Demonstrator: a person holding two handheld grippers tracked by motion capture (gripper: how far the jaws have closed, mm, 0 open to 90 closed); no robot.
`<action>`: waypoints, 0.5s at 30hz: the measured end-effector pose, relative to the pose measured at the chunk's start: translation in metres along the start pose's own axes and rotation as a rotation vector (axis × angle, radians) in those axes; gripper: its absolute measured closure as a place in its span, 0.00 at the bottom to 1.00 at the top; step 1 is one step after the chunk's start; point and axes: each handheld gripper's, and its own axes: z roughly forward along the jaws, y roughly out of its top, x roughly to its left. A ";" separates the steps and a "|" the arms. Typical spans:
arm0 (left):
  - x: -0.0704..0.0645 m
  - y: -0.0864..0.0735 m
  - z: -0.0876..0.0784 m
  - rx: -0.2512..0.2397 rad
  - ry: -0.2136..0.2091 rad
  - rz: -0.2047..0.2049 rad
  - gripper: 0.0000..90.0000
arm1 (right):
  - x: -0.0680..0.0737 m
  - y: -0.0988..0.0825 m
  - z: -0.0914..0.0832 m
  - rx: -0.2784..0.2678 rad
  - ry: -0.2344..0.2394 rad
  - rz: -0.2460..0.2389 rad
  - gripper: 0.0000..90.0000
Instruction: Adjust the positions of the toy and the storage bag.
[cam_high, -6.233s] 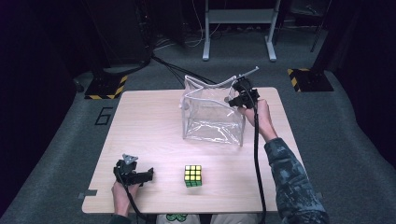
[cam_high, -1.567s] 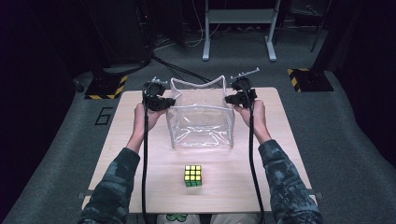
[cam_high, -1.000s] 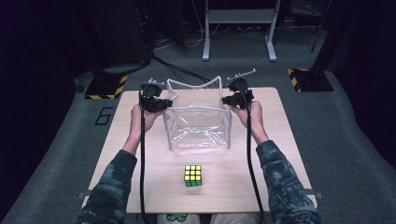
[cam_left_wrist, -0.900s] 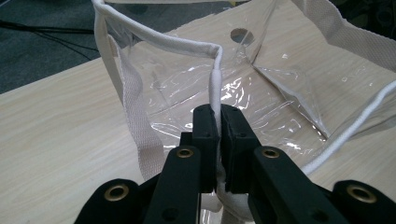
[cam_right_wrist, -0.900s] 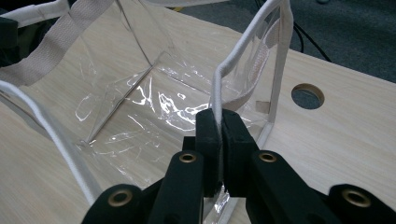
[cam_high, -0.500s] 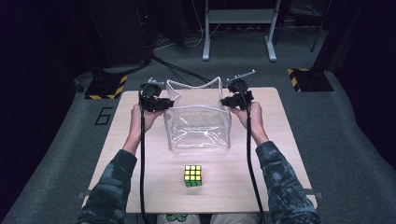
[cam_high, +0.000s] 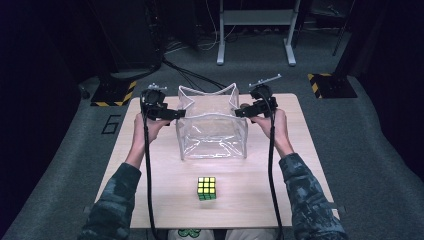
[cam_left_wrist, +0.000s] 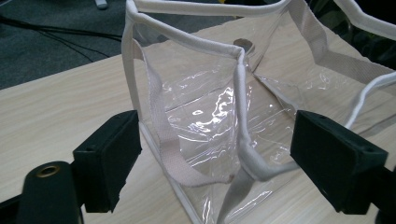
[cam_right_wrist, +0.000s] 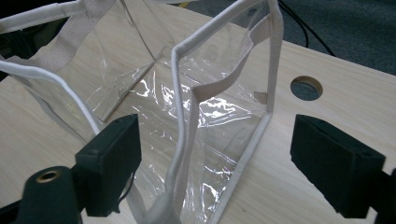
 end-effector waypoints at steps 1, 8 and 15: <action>0.000 -0.001 -0.003 -0.001 -0.005 0.001 0.17 | -0.001 -0.001 -0.003 -0.007 0.004 -0.001 0.16; -0.003 -0.011 -0.025 -0.033 -0.012 0.023 0.13 | -0.004 -0.010 -0.025 -0.046 0.006 0.000 0.12; -0.002 -0.031 -0.043 -0.066 -0.006 0.033 0.08 | -0.004 -0.026 -0.038 -0.060 0.008 -0.034 0.09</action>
